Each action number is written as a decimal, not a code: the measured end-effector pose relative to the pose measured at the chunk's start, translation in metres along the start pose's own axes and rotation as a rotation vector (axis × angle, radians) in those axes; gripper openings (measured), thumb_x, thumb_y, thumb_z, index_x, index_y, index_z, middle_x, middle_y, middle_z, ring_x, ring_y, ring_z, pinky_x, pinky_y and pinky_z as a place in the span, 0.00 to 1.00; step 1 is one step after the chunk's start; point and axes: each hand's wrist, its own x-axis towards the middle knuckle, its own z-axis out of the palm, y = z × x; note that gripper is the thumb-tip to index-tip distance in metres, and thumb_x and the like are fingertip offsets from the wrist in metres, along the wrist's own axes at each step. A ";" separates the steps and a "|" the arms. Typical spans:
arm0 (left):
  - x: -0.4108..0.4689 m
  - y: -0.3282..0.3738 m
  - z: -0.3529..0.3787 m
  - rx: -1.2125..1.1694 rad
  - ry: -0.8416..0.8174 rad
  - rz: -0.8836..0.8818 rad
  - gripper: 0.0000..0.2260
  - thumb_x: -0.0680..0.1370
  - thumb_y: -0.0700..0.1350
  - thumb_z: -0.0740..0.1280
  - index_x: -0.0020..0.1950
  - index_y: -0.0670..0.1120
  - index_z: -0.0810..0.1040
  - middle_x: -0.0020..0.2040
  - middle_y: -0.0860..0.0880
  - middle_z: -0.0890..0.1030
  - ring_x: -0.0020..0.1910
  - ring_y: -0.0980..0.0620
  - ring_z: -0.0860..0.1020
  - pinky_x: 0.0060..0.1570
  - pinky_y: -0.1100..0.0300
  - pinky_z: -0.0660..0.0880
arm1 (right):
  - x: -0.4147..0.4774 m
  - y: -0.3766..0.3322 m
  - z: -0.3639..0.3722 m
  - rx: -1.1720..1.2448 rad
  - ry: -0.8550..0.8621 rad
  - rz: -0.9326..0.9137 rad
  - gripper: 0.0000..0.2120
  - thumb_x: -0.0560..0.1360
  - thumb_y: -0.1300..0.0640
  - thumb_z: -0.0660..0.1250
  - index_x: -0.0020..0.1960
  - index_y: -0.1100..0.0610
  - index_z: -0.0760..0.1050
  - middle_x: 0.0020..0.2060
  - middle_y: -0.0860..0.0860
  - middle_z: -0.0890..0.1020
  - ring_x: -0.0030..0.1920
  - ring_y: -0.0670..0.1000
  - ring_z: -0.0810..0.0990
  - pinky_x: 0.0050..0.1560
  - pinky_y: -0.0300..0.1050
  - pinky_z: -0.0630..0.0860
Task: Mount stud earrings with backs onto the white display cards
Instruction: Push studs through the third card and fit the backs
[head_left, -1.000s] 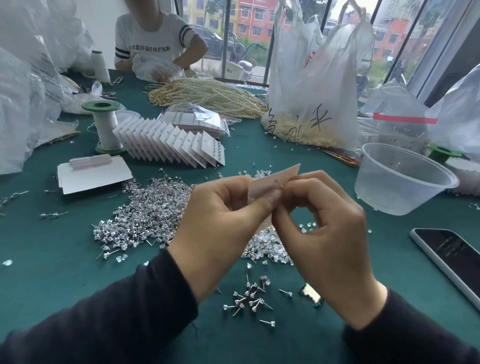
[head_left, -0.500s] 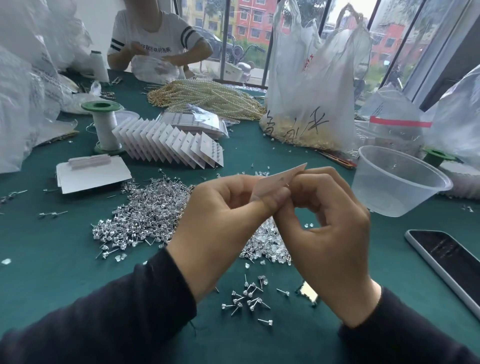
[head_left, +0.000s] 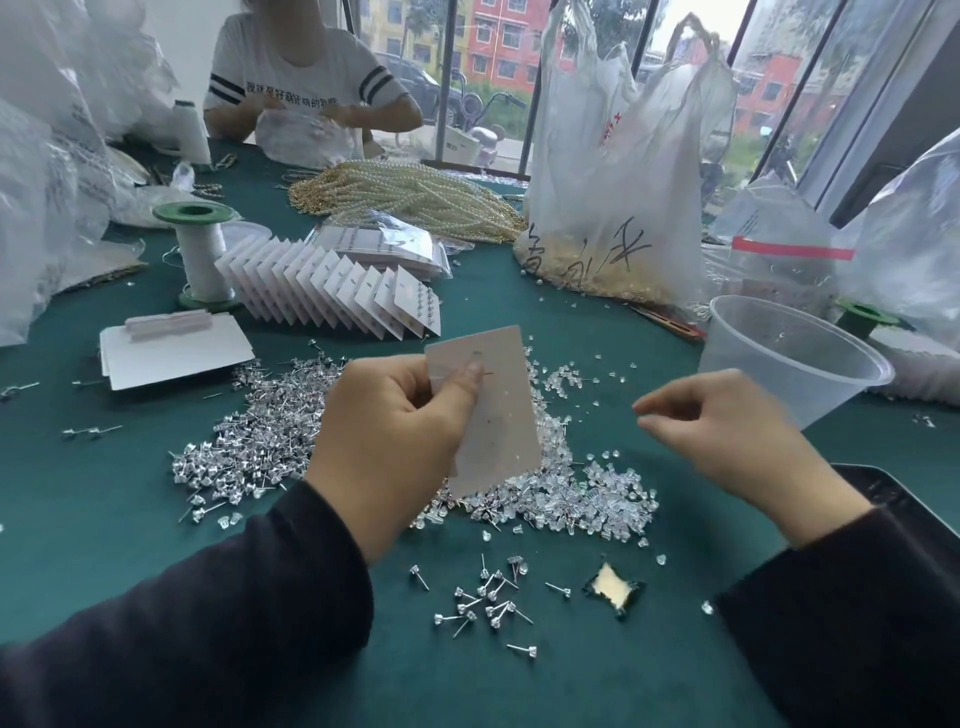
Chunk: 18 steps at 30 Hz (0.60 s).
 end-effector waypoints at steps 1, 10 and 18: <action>0.000 -0.002 0.000 -0.023 -0.013 -0.041 0.12 0.73 0.43 0.68 0.31 0.38 0.78 0.34 0.38 0.82 0.32 0.40 0.81 0.30 0.49 0.78 | 0.001 0.004 0.003 -0.004 -0.058 0.025 0.05 0.71 0.59 0.71 0.46 0.55 0.83 0.37 0.48 0.84 0.38 0.43 0.79 0.35 0.27 0.68; 0.001 -0.008 0.004 -0.186 -0.048 -0.260 0.11 0.74 0.41 0.66 0.32 0.41 0.76 0.27 0.49 0.81 0.27 0.52 0.79 0.24 0.62 0.74 | -0.002 0.001 0.015 -0.054 -0.104 -0.055 0.11 0.68 0.60 0.71 0.29 0.49 0.79 0.21 0.39 0.77 0.28 0.35 0.76 0.26 0.25 0.67; -0.001 -0.012 0.006 -0.087 -0.022 -0.204 0.13 0.74 0.42 0.67 0.33 0.34 0.74 0.34 0.36 0.79 0.30 0.42 0.77 0.26 0.58 0.72 | -0.015 -0.023 0.008 0.258 0.113 -0.162 0.06 0.68 0.63 0.71 0.35 0.55 0.78 0.29 0.47 0.80 0.28 0.40 0.75 0.29 0.27 0.69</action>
